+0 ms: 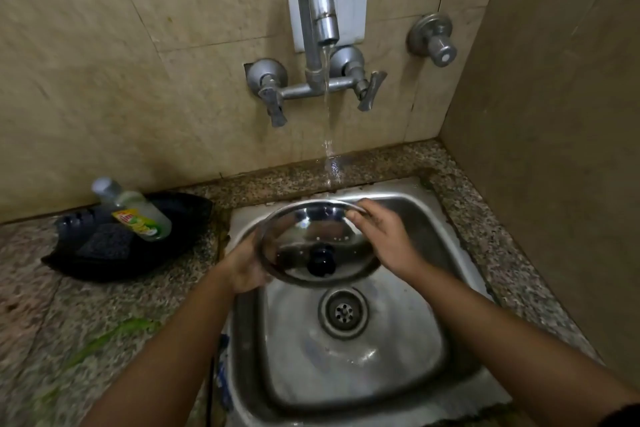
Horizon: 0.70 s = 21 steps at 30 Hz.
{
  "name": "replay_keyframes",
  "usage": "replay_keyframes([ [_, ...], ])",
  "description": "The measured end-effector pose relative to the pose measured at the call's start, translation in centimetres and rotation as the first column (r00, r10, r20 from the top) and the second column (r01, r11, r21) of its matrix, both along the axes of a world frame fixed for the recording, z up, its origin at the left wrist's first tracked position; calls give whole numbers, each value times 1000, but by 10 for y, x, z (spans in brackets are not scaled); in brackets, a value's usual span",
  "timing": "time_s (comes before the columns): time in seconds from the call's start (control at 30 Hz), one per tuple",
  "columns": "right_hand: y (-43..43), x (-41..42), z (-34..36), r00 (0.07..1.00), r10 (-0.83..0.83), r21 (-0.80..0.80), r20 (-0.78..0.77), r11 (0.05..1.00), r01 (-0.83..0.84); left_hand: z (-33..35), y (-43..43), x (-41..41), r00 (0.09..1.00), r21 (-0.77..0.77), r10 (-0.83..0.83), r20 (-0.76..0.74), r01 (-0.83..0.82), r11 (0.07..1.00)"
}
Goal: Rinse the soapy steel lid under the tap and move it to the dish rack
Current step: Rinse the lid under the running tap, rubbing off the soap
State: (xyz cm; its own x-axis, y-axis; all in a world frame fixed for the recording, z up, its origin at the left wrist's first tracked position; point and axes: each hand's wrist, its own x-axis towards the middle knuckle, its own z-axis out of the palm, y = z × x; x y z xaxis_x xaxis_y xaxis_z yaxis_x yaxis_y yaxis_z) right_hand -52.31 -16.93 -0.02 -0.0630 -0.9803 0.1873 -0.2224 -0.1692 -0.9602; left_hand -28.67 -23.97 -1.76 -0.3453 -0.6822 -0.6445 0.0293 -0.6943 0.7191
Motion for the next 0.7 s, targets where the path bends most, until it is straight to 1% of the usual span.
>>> replay_keyframes([
  [0.03,-6,0,0,995,-40,65,86,997,35,-1,-1,-4,1000,-25,5,6,-5,1000],
  [0.07,-12,-2,-1,985,-78,135,156,989,57,0,-3,-8,1000,-13,24,-14,-24,1000],
  [0.13,-19,-7,-3,960,-163,277,228,956,96,2,-8,-12,1000,-8,5,-3,-5,1000],
  [0.17,-22,-9,-4,945,-205,329,253,937,115,3,-11,-13,1000,-37,-13,28,14,999],
  [0.27,-28,-13,-6,893,-280,403,353,907,125,15,-14,-19,992,-174,-67,109,85,981],
  [0.3,-29,-14,-5,880,-290,414,375,902,120,21,-13,-23,989,-220,-57,139,87,972],
  [0.37,-36,-19,-6,875,-309,436,372,891,129,27,-14,-31,984,-324,27,173,31,946],
  [0.4,-39,-22,-7,885,-322,439,336,885,155,30,-12,-35,982,-346,66,178,-1,938],
  [0.43,-43,-26,-7,903,-334,432,268,880,197,31,-12,-39,984,-359,71,162,-8,933],
  [0.5,-51,-31,-4,947,-318,368,46,887,279,30,-13,-46,987,-359,48,150,10,933],
  [0.57,-59,-28,5,942,-261,257,-211,915,311,33,-13,-51,987,-400,55,150,10,917],
  [0.6,-63,-24,12,913,-227,180,-339,937,300,35,-15,-54,986,-422,44,163,29,906],
  [0.63,-68,-17,18,864,-187,98,-468,960,261,35,-16,-58,986,-435,20,163,54,899],
  [0.7,-75,0,33,737,-69,-27,-672,997,69,39,-15,-66,985,-491,14,170,73,868],
])
